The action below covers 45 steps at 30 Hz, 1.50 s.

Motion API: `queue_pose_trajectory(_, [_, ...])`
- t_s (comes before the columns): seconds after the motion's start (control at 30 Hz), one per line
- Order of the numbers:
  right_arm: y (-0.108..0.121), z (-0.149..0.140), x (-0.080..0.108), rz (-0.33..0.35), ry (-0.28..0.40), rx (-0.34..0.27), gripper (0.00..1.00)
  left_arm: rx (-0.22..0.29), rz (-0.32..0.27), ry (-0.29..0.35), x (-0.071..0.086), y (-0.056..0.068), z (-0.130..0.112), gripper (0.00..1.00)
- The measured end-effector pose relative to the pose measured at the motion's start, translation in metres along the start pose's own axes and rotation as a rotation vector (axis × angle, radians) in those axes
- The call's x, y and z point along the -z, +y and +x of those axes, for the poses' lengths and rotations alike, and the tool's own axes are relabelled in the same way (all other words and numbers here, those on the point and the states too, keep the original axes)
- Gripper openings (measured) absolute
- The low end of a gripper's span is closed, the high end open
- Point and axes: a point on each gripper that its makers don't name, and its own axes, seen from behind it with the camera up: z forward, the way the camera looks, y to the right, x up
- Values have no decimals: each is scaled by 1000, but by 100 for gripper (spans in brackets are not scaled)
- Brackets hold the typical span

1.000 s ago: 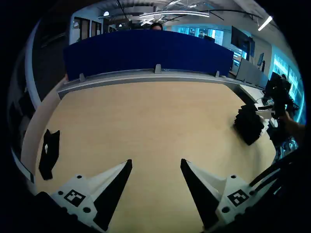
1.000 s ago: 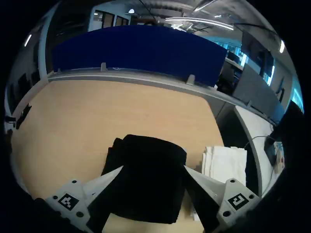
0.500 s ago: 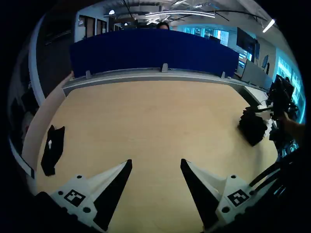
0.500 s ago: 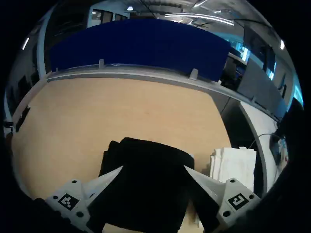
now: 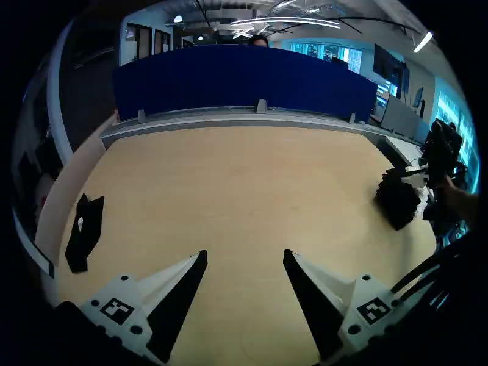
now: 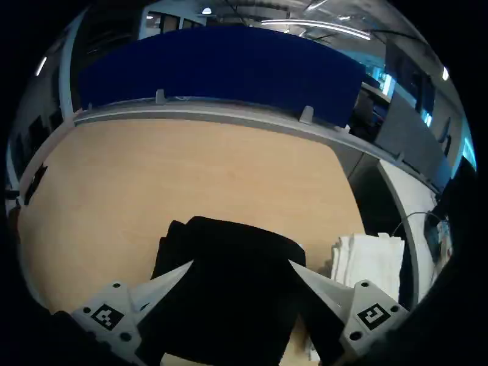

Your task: Fold towel

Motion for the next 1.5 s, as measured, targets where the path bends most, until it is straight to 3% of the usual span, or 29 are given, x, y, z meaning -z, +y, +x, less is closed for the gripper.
queue_pose_trajectory(0.37, [-4,18,20,-13,54,7,100,-8,-16,12,-2,5,5,92])
queue_pose_trajectory(0.67, [-6,22,50,-39,127,-39,100,-12,-30,22,-3,5,11,92])
queue_pose_trajectory(1.07, [-16,22,104,-94,282,-116,100,-40,-51,50,-5,4,23,92])
queue_pose_trajectory(1.5, [-21,34,123,-119,423,-181,100,-54,-59,92,-5,4,32,92])
